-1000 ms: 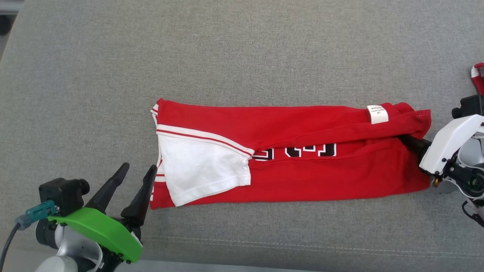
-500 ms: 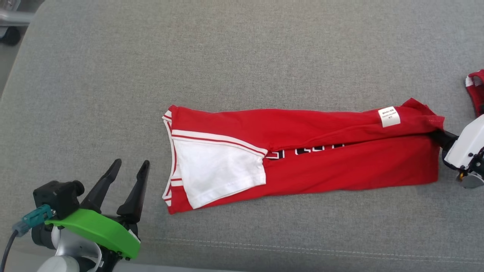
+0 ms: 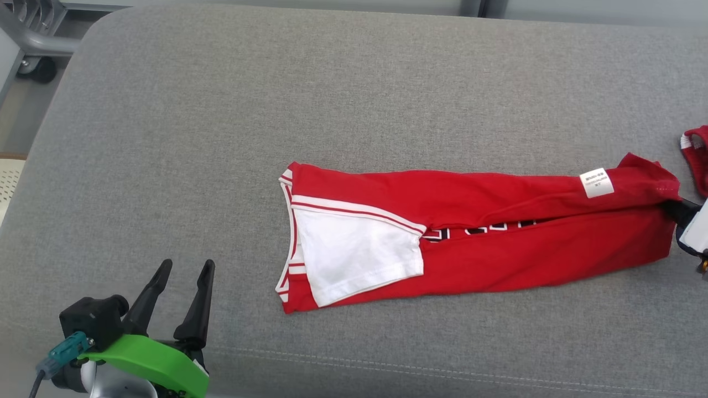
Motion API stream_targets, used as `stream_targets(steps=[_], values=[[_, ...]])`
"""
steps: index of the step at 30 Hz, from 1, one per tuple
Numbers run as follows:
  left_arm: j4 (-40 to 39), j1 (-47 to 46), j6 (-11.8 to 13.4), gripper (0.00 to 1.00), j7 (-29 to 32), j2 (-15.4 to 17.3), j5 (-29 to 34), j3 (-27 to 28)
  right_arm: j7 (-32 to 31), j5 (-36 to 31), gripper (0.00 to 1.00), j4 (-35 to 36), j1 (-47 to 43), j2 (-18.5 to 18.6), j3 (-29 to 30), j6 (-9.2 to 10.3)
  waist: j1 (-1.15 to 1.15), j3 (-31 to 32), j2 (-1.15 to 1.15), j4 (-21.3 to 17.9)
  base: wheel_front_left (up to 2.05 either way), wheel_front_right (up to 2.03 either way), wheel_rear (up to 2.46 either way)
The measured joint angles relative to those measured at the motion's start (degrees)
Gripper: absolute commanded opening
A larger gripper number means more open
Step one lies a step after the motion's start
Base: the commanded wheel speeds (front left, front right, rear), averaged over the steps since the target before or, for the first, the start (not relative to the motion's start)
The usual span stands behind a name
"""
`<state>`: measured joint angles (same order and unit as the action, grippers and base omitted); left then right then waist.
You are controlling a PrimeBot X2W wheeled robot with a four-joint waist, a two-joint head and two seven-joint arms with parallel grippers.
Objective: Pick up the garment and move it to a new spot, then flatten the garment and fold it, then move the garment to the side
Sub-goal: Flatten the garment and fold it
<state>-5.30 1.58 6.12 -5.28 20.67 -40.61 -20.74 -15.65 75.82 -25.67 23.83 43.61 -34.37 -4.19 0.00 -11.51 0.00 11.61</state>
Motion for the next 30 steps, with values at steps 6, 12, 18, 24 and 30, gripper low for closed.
stream_targets(steps=[6, 12, 18, 24, 30], values=[[0.6, 0.18, 0.0, 1.0, -1.36, -0.53, -0.01, -0.16, -1.29, 0.07, 0.0, 5.58, -0.02, -0.24, -0.89, -0.27, 0.0, 0.51, 0.0, 1.3, 0.0, 0.0, 0.0], [0.96, 0.18, 0.0, 1.0, -2.9, -0.91, 0.37, -0.34, -4.01, 1.53, 0.0, 11.9, 0.28, -2.34, -1.96, 0.34, 0.0, 0.35, 0.0, 2.78, 0.0, 0.0, 0.0], [1.66, 0.17, -0.03, 1.0, -3.87, -2.56, 0.71, -1.51, -4.91, 1.56, 0.0, 17.01, 3.19, -5.71, -2.38, 4.59, 0.0, -0.17, 0.0, 4.73, 0.0, 0.0, 0.0], [3.02, -0.01, -1.13, 1.0, -4.35, -4.43, 0.71, -3.82, -4.91, 0.76, 0.0, 20.13, 5.87, -11.4, -4.16, 9.65, 0.0, -0.85, 0.0, 7.28, 0.0, 0.0, 0.0], [4.48, -1.77, -2.23, 1.0, -4.5, -6.0, 0.71, -5.31, -4.0, -2.97, 0.0, 20.07, 6.84, -16.1, -6.89, 11.36, 0.0, -1.4, 0.0, 10.48, 0.0, 0.0, 0.0]])
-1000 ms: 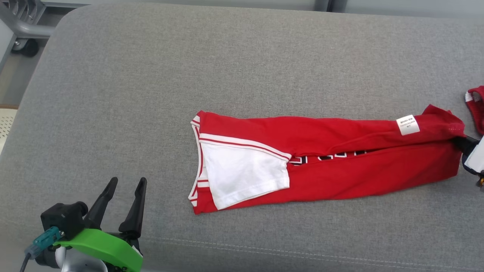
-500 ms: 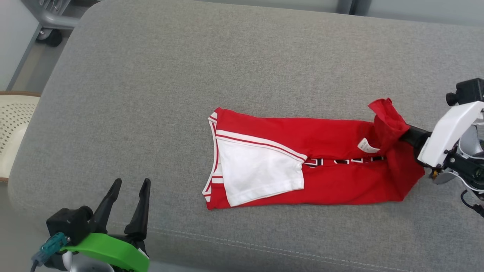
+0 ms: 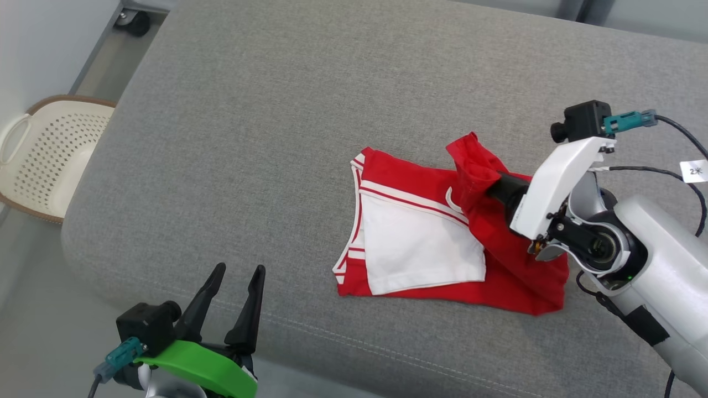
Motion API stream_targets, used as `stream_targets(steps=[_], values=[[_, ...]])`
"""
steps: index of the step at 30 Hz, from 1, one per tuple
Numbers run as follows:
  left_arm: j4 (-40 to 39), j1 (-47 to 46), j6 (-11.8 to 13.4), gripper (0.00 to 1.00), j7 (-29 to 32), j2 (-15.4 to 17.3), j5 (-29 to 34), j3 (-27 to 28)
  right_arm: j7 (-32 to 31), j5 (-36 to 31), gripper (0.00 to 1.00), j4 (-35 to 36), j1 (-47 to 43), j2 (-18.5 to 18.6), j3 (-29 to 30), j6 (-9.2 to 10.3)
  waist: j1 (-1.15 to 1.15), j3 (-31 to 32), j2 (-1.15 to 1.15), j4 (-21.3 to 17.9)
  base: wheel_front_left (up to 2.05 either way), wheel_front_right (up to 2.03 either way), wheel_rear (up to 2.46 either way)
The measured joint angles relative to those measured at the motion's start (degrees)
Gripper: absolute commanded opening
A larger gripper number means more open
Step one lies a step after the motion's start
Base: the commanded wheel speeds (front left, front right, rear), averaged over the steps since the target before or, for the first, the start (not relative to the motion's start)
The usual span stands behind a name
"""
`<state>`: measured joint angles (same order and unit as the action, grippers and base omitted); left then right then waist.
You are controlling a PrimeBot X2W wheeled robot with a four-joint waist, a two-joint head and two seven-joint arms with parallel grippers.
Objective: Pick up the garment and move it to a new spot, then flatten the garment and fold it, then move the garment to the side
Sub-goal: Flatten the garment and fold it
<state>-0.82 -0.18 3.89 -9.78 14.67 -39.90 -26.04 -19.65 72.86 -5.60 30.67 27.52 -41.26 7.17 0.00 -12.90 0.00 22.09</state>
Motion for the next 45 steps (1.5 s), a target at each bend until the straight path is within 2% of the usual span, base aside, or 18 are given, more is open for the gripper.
stream_targets(steps=[9, 16, 17, 18, 20, 22, 23, 24, 25, 26, 32, 38, 40, 45], values=[[2.07, -0.96, -1.3, 1.0, -0.92, -1.6, -0.01, -0.78, 2.6, -5.67, 0.0, -4.42, 2.45, -5.19, -1.75, 0.08, 0.0, -0.62, 0.0, 4.17, 0.0, 0.0, 0.0], [3.71, -1.08, -1.87, 1.0, -1.64, -2.71, -0.09, -0.67, 3.5, -8.93, 0.0, -12.04, 2.87, -8.32, -1.9, 0.08, 0.0, -1.55, 0.0, 6.64, 0.0, 0.0, 0.0], [3.98, -1.12, -1.88, 1.0, -1.7, -2.74, -0.09, -0.66, 3.49, -9.46, 0.05, -12.87, 2.87, -8.69, -1.97, 0.08, 0.0, -1.58, 0.0, 6.76, 0.0, 0.0, 0.0], [4.14, -1.18, -1.88, 1.0, -1.71, -2.76, -0.09, -0.65, 3.55, -9.58, 0.28, -13.6, 2.87, -9.24, -1.81, 0.08, 0.0, -1.58, 0.01, 6.82, 0.0, 0.0, 0.0], [4.36, -1.45, -1.92, 1.0, -1.94, -2.82, -0.09, -0.63, 4.01, -10.1, 0.19, -14.56, 2.89, -10.5, -1.72, 0.08, 0.0, -1.56, 0.0, 6.86, 0.0, 0.0, 0.0], [4.52, -1.7, -1.96, 1.0, -1.97, -2.94, -0.09, -0.62, 4.22, -10.76, 0.22, -15.62, 2.96, -11.79, -1.75, 0.08, 0.0, -1.57, 0.0, 6.88, 0.0, 0.0, 0.0], [4.68, -1.72, -1.99, 1.0, -2.13, -2.99, -0.09, -0.62, 4.52, -11.11, 0.39, -16.19, 3.02, -12.38, -1.77, 0.08, 0.0, -1.59, 0.0, 6.88, 0.0, 0.0, 0.0], [4.86, -1.79, -2.23, 1.0, -2.13, -3.0, -0.09, -0.62, 4.57, -11.56, 0.39, -16.88, 3.21, -12.92, -1.76, 0.08, 0.0, -1.61, 0.0, 6.87, 0.0, 0.0, 0.0], [5.06, -1.91, -2.38, 1.0, -2.14, -3.02, -0.09, -0.62, 4.7, -12.3, 0.88, -17.46, 3.52, -13.36, -1.85, 0.08, 0.0, -1.64, 0.0, 6.86, 0.0, 0.0, 0.0], [5.24, -2.1, -2.38, 1.0, -2.15, -3.03, -0.1, -0.62, 4.8, -12.8, 1.0, -17.83, 3.85, -13.97, -1.87, 0.08, 0.0, -1.67, 0.0, 6.85, 0.0, 0.0, 0.0], [6.13, -2.68, -2.45, 1.0, -2.4, -3.09, -0.16, -0.09, 7.01, -13.99, 1.0, -18.96, 6.46, -18.04, -1.38, 0.08, 0.0, -1.49, 0.0, 6.58, 0.0, 0.0, 0.0], [6.55, -2.74, -2.44, 1.0, -2.72, -2.46, -0.16, 1.02, 7.01, -11.05, 1.0, -17.56, 6.79, -24.08, -1.47, 0.08, 0.0, -0.91, 0.0, 5.48, 0.0, 0.0, 0.0], [6.51, -2.74, -2.37, 1.0, -2.87, -1.87, -0.16, 1.74, 7.02, -10.12, 1.0, -16.52, 7.2, -24.38, -1.42, 0.08, 0.0, -0.68, 0.0, 4.85, 0.0, 0.0, 0.0], [6.22, -2.76, -2.07, 1.0, -2.89, -0.69, -0.15, 3.42, 8.89, -10.54, 1.0, -14.68, 9.37, -21.41, 0.09, -0.12, 0.0, 0.0, 0.0, 2.66, 0.0, 0.0, 0.0]])
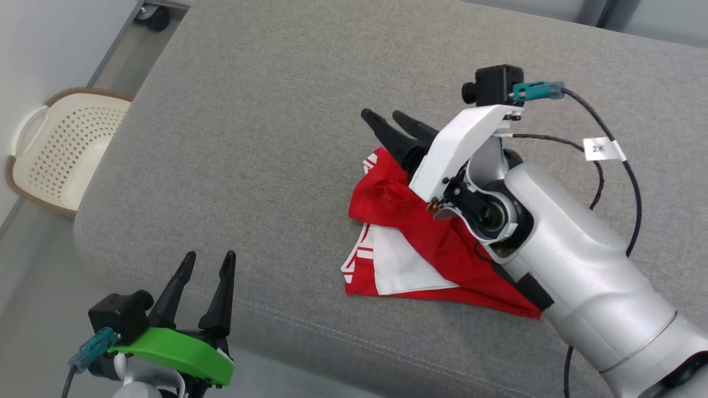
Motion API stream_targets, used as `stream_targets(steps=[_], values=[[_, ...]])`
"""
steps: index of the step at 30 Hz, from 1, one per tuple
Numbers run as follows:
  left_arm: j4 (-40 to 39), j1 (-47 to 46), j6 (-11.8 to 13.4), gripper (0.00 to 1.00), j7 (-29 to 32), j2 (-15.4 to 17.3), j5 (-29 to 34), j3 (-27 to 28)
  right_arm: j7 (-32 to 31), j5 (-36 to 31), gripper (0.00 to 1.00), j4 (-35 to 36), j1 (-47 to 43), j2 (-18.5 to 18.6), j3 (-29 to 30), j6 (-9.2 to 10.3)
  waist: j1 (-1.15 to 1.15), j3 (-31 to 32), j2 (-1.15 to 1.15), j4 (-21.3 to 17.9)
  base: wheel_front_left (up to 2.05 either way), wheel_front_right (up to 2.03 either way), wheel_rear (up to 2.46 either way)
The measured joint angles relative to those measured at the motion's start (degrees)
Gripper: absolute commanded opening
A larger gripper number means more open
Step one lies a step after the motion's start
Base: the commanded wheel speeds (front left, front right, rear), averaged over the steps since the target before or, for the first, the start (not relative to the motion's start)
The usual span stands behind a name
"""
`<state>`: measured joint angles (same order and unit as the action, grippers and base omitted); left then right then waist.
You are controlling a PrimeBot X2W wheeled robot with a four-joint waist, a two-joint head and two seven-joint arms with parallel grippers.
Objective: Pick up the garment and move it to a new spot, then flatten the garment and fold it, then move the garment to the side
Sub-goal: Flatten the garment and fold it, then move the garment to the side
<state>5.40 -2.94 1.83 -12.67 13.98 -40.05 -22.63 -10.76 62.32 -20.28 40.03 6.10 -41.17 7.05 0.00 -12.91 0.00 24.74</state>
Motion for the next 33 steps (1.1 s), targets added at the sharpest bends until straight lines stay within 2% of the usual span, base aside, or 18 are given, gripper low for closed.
stream_targets(steps=[4, 8, 15, 21, 28, 33], values=[[-0.45, 0.01, 0.2, 1.0, -0.05, 0.67, 0.0, 0.6, 2.19, -3.25, 1.0, 1.74, 1.22, 3.41, 0.87, -0.12, 0.0, 0.6, 0.0, -2.3, 0.0, 0.0, 0.0], [-1.08, 0.03, 0.21, 1.0, -0.07, 1.1, 0.0, 1.02, 3.34, -4.39, 1.0, 2.03, 1.05, 8.45, 2.63, -0.02, 0.0, 1.08, 0.0, -5.0, 0.0, 0.0, 0.0], [-2.38, 0.04, 0.22, 1.0, -0.07, 1.22, 0.0, 0.82, 4.45, -4.47, 1.0, 1.57, -4.43, 14.51, 5.21, 0.04, 0.0, 1.45, 0.0, -9.91, 0.0, 0.0, 0.0], [-3.53, -0.03, 0.2, 1.0, 0.14, 1.4, 0.68, -0.58, 4.68, -3.78, 1.0, 1.41, -9.56, 16.45, 5.92, 0.04, 0.0, 1.15, 0.0, -13.52, 0.0, 0.0, 0.0], [-4.31, -0.86, 0.13, 1.0, 1.4, 1.41, 1.51, -1.66, 5.24, -2.64, 1.0, 1.77, -13.07, 16.56, 5.89, 0.02, 0.0, 0.51, 0.0, -16.68, 0.0, 0.0, 0.0], [-4.33, -1.07, 0.13, 1.0, 2.04, 1.41, 1.64, -2.14, 5.14, -1.63, 1.0, 2.16, -15.02, 16.51, 5.39, -1.02, 0.0, 0.09, 0.0, -17.64, 0.0, 0.0, 0.0]])
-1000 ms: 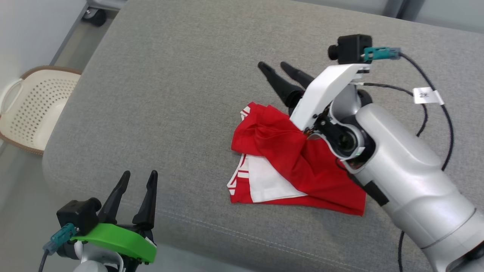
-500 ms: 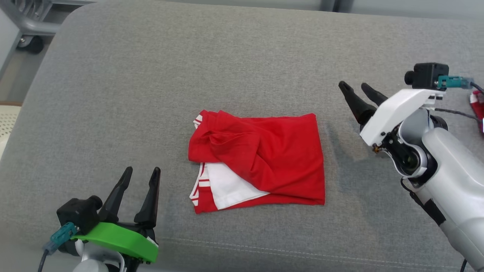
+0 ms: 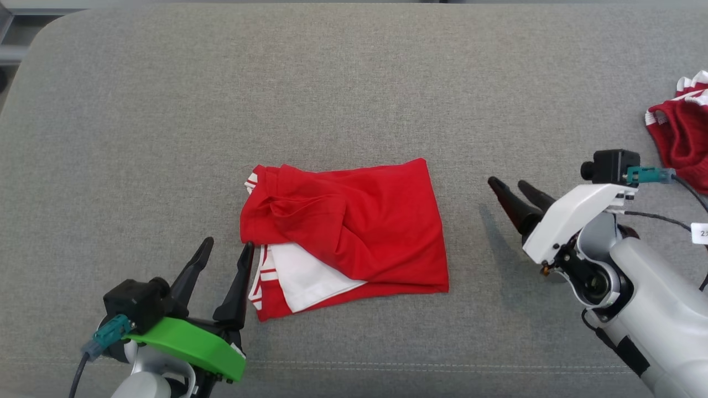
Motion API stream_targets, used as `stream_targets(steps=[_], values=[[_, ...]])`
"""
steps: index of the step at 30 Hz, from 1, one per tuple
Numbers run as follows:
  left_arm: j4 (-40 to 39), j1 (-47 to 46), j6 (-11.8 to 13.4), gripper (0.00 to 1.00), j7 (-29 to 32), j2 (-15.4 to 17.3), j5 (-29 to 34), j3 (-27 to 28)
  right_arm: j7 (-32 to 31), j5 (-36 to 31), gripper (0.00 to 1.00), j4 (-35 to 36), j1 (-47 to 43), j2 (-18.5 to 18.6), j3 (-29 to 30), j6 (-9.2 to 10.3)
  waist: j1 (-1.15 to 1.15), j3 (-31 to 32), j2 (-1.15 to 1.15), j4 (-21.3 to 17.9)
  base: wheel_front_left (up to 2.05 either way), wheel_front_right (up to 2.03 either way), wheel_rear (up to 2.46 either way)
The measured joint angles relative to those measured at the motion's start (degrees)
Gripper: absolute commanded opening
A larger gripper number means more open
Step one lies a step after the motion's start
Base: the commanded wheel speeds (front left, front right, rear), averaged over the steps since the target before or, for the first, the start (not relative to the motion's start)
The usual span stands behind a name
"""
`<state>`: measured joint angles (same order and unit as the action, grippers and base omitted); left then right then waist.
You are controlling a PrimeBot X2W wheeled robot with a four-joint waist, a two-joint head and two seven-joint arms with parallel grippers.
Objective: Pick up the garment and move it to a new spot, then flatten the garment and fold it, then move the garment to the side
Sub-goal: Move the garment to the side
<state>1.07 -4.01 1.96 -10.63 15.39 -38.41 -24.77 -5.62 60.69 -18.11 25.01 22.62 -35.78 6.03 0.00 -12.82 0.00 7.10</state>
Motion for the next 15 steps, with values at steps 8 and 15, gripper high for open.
stream_targets(steps=[8, 15], values=[[-0.18, -1.79, -0.45, 1.0, 1.08, -0.38, 0.21, -1.43, -3.64, 5.39, 1.0, 0.91, -2.38, -3.09, -2.43, -4.95, 0.0, -0.5, 0.0, 1.78, 0.0, 0.0, 0.0], [-0.38, -2.29, -0.45, 1.0, 1.27, -0.92, 0.26, -1.71, -5.5, 6.71, 1.0, -0.03, -2.38, -2.56, -2.29, -7.11, 0.0, -1.31, 0.0, 3.88, 0.0, 0.0, 0.0]])
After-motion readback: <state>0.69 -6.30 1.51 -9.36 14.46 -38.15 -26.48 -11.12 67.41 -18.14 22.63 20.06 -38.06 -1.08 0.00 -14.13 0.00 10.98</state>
